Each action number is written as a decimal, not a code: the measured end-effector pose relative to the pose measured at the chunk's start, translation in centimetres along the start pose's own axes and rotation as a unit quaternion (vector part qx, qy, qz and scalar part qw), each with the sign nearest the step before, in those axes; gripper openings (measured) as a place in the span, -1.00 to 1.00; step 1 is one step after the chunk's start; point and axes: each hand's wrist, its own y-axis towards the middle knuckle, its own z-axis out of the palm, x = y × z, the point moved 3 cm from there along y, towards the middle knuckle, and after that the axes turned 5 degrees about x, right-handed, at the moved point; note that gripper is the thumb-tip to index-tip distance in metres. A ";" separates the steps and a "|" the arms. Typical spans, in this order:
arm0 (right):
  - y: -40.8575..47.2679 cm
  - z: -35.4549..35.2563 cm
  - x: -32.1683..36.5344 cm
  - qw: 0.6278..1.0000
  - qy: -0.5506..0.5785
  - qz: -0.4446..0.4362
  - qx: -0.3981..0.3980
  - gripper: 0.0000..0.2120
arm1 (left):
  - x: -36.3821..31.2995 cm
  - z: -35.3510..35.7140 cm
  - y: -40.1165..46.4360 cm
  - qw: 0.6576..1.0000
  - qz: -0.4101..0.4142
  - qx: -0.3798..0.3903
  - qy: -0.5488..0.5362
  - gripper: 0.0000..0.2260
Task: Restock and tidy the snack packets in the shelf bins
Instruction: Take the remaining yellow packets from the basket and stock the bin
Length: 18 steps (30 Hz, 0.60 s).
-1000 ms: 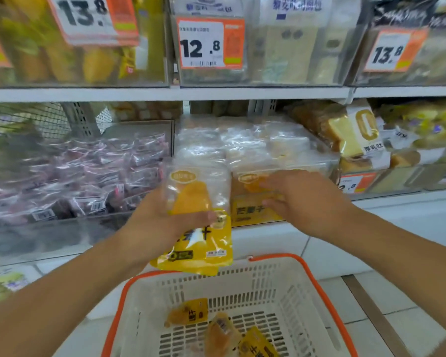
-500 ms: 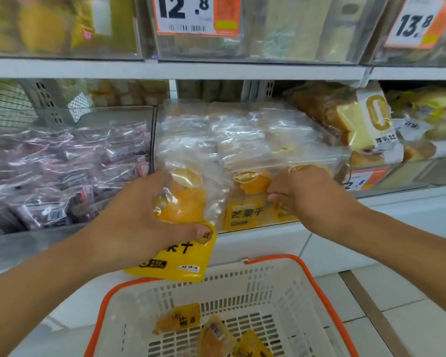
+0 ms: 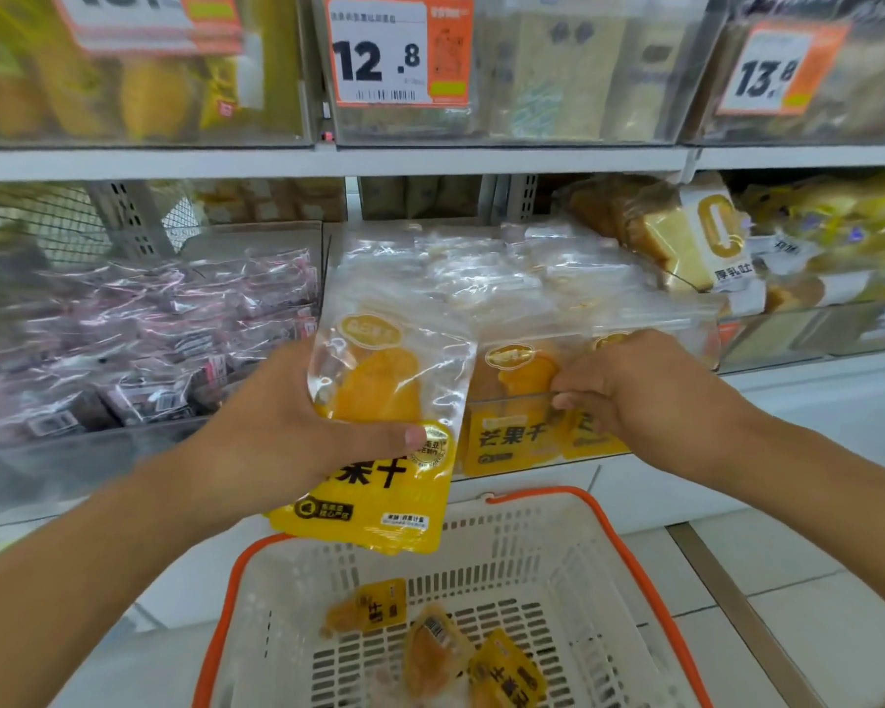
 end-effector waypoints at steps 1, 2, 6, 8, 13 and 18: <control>-0.6 -0.1 0.3 1.000 0.003 0.002 0.002 -0.74 | -0.2 0.2 -0.5 1.000 0.001 0.006 -0.016 -0.62; -1.1 0.0 0.5 1.000 0.002 0.002 0.002 -0.74 | -0.3 0.4 -1.0 0.999 0.001 0.014 -0.034 -0.62; -2.4 0.9 0.9 0.999 0.009 0.032 0.001 -0.73 | -0.2 1.4 -2.5 0.998 -0.015 0.018 -0.061 -0.58; -2.5 1.0 1.1 0.999 -0.003 0.039 -0.003 -0.77 | -0.3 1.6 -3.1 0.995 -0.022 0.015 -0.097 -0.61; -3.0 -2.2 3.4 0.990 0.038 0.091 -0.097 -0.93 | -0.9 0.4 -3.0 0.959 -0.042 -0.035 -0.277 -0.78; 0.7 -5.4 7.5 0.951 0.284 0.084 -0.083 -0.65 | -2.3 -1.3 0.9 0.940 0.000 -0.092 -0.329 -0.66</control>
